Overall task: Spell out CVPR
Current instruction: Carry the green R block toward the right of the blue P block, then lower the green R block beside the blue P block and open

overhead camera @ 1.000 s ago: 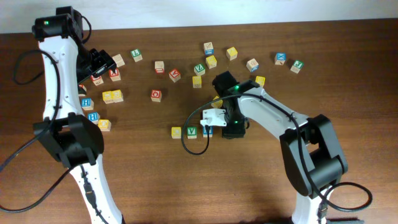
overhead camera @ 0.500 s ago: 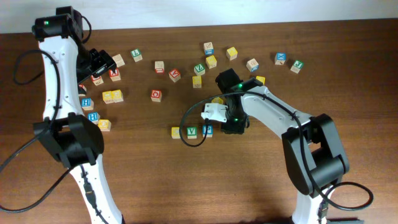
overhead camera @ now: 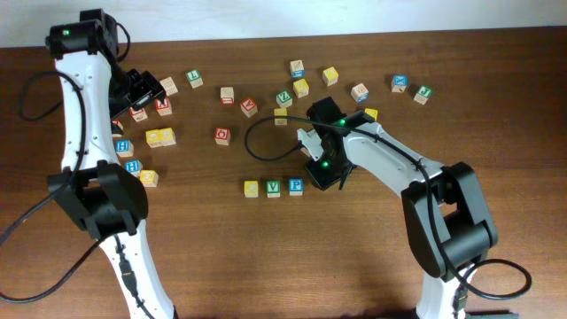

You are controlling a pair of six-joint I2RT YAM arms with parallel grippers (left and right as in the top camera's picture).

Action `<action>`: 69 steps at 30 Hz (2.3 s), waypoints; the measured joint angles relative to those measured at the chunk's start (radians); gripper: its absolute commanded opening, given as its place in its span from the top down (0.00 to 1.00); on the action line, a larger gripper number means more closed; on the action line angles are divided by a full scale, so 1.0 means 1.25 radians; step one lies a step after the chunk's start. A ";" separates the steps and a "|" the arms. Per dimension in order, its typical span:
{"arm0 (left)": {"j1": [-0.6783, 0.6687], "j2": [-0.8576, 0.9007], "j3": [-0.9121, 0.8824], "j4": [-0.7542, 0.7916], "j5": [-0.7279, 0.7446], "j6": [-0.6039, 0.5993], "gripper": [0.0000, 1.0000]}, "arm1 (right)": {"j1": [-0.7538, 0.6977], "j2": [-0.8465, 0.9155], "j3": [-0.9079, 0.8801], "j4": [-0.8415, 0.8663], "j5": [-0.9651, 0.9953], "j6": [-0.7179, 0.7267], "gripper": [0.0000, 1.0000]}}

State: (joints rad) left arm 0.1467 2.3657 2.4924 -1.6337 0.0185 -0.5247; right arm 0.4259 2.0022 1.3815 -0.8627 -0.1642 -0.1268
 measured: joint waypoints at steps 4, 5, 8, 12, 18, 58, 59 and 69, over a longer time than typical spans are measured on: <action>0.000 0.000 0.000 0.000 0.000 0.000 0.01 | 0.000 0.000 0.000 -0.022 -0.012 0.005 0.02; 0.000 0.000 0.000 0.000 0.000 0.000 0.01 | 0.000 0.000 0.000 -0.019 -0.008 0.003 0.02; 0.000 0.000 0.000 0.000 0.000 0.000 0.01 | 0.000 0.000 0.000 -0.020 -0.005 0.003 0.39; 0.000 0.000 0.000 0.000 0.000 0.000 0.01 | 0.000 0.000 0.000 -0.021 0.012 -0.002 0.58; 0.000 0.000 0.000 0.000 0.000 0.000 0.01 | 0.000 0.000 0.000 -0.021 0.013 0.178 0.69; 0.000 0.000 0.000 0.000 0.000 0.000 0.01 | 0.000 -0.090 0.008 0.074 0.051 0.132 0.29; 0.000 0.000 0.000 0.000 0.000 0.000 0.01 | 0.000 -0.090 0.008 0.073 0.045 0.110 0.37; 0.000 0.000 0.000 0.000 0.000 0.000 0.01 | 0.000 -0.044 0.008 0.056 0.139 0.246 0.94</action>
State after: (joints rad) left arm 0.1467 2.3657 2.4924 -1.6337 0.0185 -0.5247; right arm 0.4259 1.9472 1.3911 -0.7921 0.0093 0.1806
